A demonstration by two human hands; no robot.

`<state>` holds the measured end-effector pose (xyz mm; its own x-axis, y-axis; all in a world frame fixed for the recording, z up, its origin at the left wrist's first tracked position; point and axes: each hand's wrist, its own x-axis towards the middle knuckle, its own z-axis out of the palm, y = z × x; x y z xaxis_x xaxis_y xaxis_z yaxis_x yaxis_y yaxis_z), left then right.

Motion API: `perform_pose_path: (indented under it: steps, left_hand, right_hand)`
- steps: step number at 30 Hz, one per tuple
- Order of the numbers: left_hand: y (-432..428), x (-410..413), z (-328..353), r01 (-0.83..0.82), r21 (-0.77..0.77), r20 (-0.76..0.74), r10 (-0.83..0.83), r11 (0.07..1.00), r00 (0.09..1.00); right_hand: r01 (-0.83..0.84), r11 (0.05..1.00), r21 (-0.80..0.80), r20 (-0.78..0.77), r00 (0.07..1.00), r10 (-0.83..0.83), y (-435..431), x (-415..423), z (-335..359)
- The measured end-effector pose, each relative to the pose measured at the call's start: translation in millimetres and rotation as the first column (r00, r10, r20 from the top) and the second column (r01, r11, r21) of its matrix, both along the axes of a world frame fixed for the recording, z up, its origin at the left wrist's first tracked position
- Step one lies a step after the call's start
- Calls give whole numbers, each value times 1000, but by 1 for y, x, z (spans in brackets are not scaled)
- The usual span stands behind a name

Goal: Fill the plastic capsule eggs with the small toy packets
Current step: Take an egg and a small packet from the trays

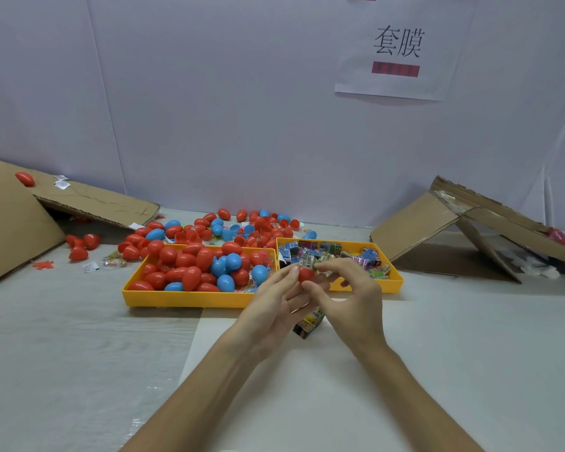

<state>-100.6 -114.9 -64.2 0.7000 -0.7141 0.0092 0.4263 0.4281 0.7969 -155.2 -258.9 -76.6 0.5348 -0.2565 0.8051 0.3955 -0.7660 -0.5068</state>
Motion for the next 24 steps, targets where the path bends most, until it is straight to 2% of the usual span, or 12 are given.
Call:
perform_pose_path:
  steps: [5,8,13,21,24]
  left_hand:
    - [0,-1,2,69,23,0,-69,997,998]
    - [0,0,3,83,13,-46,-82,996,996]
    - [-1,1,2,88,38,-36,-87,995,996]
    - [-3,2,-4,90,74,34,-93,993,995]
    - [-4,2,-5,93,86,60,-98,992,993]
  right_hand:
    - [96,995,-32,8,995,-96,4,0,1]
    - [54,998,-18,2,999,-54,4,0,2]
    - [15,1000,5,23,1000,-15,5,1,2]
    - [-3,1000,29,-1,1000,3,2,-1,2]
    - [-26,995,93,-32,999,29,4,-2,2]
